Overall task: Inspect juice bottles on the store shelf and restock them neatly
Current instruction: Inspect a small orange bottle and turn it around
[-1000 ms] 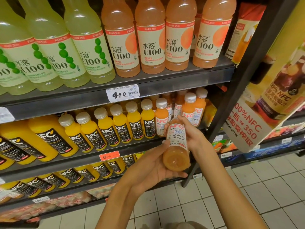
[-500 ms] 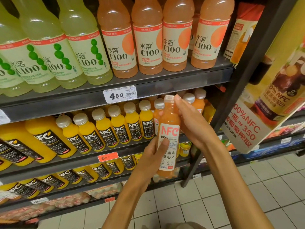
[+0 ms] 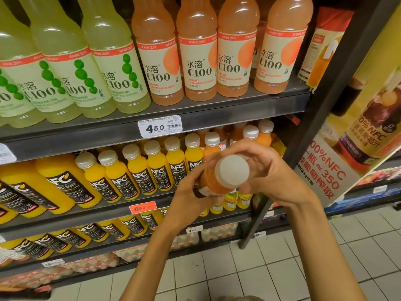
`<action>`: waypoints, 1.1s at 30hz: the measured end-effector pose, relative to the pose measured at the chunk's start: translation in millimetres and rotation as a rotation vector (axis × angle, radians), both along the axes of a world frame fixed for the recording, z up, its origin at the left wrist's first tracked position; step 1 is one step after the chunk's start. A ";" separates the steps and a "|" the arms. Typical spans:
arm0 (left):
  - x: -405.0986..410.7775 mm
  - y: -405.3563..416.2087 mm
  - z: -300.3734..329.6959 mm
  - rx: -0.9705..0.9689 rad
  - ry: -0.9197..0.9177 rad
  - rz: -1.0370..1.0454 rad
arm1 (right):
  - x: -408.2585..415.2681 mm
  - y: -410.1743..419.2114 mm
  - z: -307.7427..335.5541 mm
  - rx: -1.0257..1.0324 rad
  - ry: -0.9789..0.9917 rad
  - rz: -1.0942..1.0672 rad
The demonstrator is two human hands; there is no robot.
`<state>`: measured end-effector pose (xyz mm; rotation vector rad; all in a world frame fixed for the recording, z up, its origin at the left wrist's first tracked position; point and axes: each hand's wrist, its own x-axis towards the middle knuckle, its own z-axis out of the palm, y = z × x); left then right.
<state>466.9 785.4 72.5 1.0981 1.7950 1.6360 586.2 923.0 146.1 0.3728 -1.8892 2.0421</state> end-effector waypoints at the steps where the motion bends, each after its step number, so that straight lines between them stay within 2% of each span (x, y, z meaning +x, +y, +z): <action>1: 0.4 0.8 0.5 0.004 0.023 -0.014 | 1.3 1.9 0.7 0.019 0.001 0.014; 6: 8.1 -0.1 5.2 0.014 -0.038 -0.107 | 4.6 5.8 -0.3 -0.009 0.003 -0.005; 12: 23.1 -6.7 3.2 -0.004 -0.394 -0.295 | -11.3 6.3 -4.4 -0.438 0.001 0.001; 15: 31.8 -5.9 -2.4 -0.027 -0.501 -0.292 | -16.4 6.8 -10.1 -0.500 -0.080 -0.136; 18: 38.3 -5.1 -3.7 -0.082 -0.471 -0.216 | -18.2 7.1 -15.5 -0.458 -0.129 -0.347; 20: 41.5 -3.5 -4.2 -0.124 -0.389 -0.123 | -19.3 6.4 -16.6 -0.443 -0.137 -0.408; 22: 42.7 -1.5 -6.5 -0.143 -0.392 -0.038 | -19.5 4.9 -17.6 -0.436 -0.167 -0.423; 25: 39.1 -1.5 -10.9 -0.102 -0.585 -0.055 | -18.1 6.0 -19.2 -0.468 -0.207 -0.372; 27: 38.4 -5.7 -9.7 -0.048 -0.767 -0.191 | -18.9 5.5 -19.1 -0.479 -0.191 -0.316; 29: 41.2 -8.4 -9.2 -0.044 -0.860 -0.297 | -21.3 2.6 -18.0 -0.542 -0.181 -0.251; 31: 45.9 -6.6 -10.5 -0.086 -0.819 -0.253 | -24.0 1.2 -16.4 -0.567 -0.186 -0.235; 33: 47.3 -0.8 -6.7 -0.167 -0.628 -0.101 | -26.4 2.8 -13.5 -0.526 -0.211 -0.296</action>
